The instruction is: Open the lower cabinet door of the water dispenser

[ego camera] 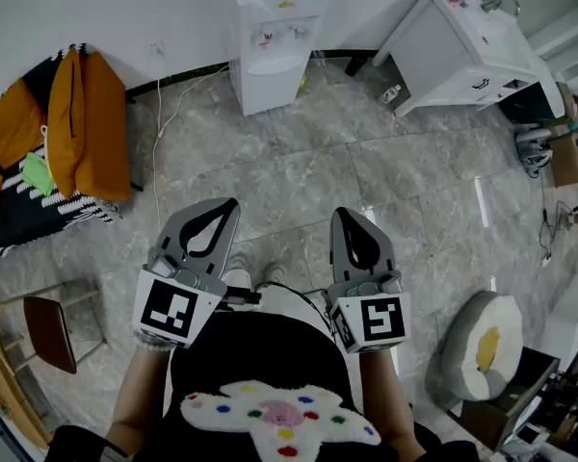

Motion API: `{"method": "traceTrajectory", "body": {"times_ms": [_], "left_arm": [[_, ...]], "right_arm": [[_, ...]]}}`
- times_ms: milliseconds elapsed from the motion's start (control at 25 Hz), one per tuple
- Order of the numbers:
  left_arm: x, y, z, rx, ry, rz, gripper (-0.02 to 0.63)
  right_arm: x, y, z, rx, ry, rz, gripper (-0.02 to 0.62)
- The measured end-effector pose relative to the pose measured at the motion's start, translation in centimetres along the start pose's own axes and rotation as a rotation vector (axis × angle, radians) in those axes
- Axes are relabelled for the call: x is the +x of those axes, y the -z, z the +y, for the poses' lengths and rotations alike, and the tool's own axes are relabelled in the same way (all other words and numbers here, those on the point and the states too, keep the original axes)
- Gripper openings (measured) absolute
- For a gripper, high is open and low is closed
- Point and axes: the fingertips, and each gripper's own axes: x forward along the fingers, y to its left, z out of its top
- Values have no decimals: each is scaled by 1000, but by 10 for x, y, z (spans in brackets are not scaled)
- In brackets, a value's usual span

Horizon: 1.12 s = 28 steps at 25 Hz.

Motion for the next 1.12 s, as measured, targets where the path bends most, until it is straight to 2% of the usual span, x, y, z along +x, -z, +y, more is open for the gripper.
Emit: {"method": "traceTrajectory", "body": {"times_ms": [280,1120], "left_arm": [[1,2,-2,7,-4,3,12],[9,0,-23,3,-18,17,11]], "right_arm": [[1,0,0,-1,-17,-21,3],[-15,13,-21,47,-11,-3,3]]}}
